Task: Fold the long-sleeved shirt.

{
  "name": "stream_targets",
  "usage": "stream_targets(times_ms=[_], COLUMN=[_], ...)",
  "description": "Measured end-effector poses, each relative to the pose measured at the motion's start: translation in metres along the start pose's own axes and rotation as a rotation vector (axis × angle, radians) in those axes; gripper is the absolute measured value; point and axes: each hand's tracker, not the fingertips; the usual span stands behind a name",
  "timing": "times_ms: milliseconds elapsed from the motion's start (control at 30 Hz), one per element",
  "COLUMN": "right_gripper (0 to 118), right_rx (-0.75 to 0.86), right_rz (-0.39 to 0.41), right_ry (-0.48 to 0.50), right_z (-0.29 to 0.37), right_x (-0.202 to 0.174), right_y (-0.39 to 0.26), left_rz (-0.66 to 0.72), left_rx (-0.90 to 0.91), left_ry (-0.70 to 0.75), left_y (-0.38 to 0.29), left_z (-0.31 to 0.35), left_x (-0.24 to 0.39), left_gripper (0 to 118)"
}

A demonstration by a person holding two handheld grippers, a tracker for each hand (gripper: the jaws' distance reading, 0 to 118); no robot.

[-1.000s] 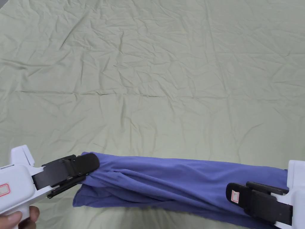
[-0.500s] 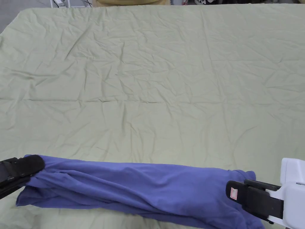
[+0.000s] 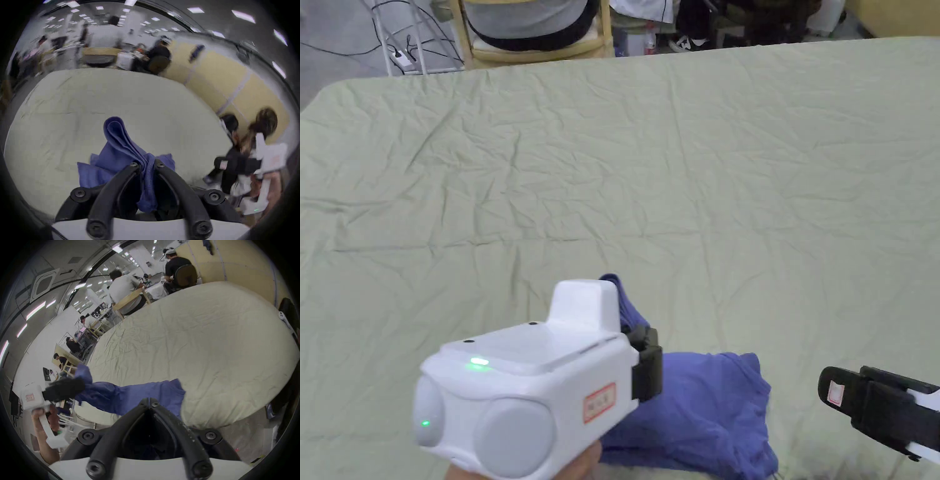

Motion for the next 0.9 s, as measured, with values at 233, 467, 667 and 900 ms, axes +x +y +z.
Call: stream_targets(times_ms=[233,467,667,900], right_gripper=[1,1,1,1], right_rx=[0.046,0.041,0.054,0.018], right_rz=[-0.067,-0.111,-0.150,-0.146], right_ry=[-0.078,-0.067,-0.009,0.027], right_z=[0.039,0.037,0.021,0.005], right_x=[0.047,0.060,0.058,0.044], right_y=[-0.011,-0.016,-0.012,-0.016], left_rz=[-0.010,0.157,0.538,0.348], left_rx=[-0.248,-0.235,0.101,0.047], left_ry=[0.058,-0.138,-0.323,0.306], left_y=[-0.040,-0.044,0.001,-0.003], left_z=[-0.138,-0.122,-0.011,-0.017], left_x=[0.056,0.052,-0.019,-0.072], left_gripper=[13,111,111,4])
